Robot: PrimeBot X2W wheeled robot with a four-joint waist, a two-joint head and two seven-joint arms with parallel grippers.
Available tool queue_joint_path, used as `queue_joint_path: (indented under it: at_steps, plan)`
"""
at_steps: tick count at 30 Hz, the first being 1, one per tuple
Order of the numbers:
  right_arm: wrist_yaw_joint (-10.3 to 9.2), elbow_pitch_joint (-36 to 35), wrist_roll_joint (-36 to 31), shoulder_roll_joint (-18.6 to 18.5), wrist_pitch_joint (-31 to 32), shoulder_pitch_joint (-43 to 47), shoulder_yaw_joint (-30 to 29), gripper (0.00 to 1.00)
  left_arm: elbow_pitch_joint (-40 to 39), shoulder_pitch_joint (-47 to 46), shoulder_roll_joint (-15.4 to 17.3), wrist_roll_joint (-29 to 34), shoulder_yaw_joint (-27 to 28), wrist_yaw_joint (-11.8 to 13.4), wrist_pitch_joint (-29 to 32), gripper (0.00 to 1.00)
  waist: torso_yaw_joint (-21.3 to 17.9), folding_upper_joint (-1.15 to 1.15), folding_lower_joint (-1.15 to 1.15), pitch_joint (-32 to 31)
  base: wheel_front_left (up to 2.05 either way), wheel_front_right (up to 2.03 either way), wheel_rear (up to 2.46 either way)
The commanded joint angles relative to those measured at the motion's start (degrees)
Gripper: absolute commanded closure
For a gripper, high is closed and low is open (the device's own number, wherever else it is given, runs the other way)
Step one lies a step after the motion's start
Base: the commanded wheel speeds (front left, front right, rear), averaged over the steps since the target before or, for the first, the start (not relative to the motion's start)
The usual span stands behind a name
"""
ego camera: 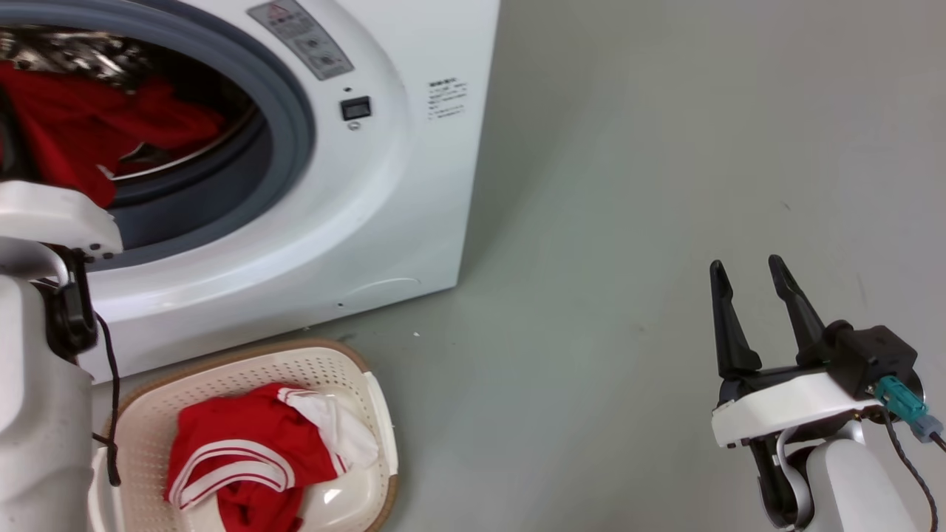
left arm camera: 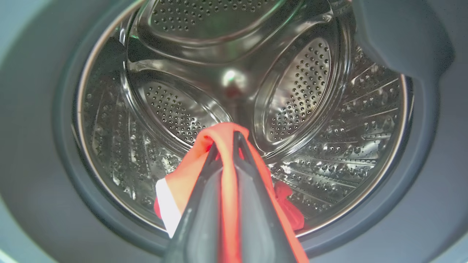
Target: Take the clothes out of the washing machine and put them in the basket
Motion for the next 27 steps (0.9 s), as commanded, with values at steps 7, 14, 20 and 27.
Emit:
queue_joint_path:
  at_steps: [7,14,20,27]
  plan:
    - [-0.04,-0.42,-0.68,0.00,0.39,1.91,-0.59,0.00,-6.59,5.01,-1.24,0.00,-1.14,-0.83,-2.05,1.00,3.35,0.00,0.01,-3.46,0.00,0.00,0.00]
    - [-0.04,-1.65,-1.39,0.02,1.27,3.34,-1.26,0.00,-17.46,9.67,-1.98,0.65,-2.28,0.08,-1.70,1.00,5.60,0.00,0.01,-4.64,0.00,0.00,0.00]
    - [-0.04,-2.90,-1.87,0.01,2.31,3.96,-1.42,0.00,-26.98,12.95,-2.47,1.33,-3.20,1.48,-0.57,1.00,7.36,0.00,0.01,-4.87,0.00,0.00,0.00]
    - [-0.04,-4.40,-3.20,0.00,3.54,4.79,-2.31,0.00,-36.82,19.13,-4.10,1.78,-4.01,3.72,0.27,1.00,9.69,0.00,0.01,-5.11,0.00,0.00,0.00]
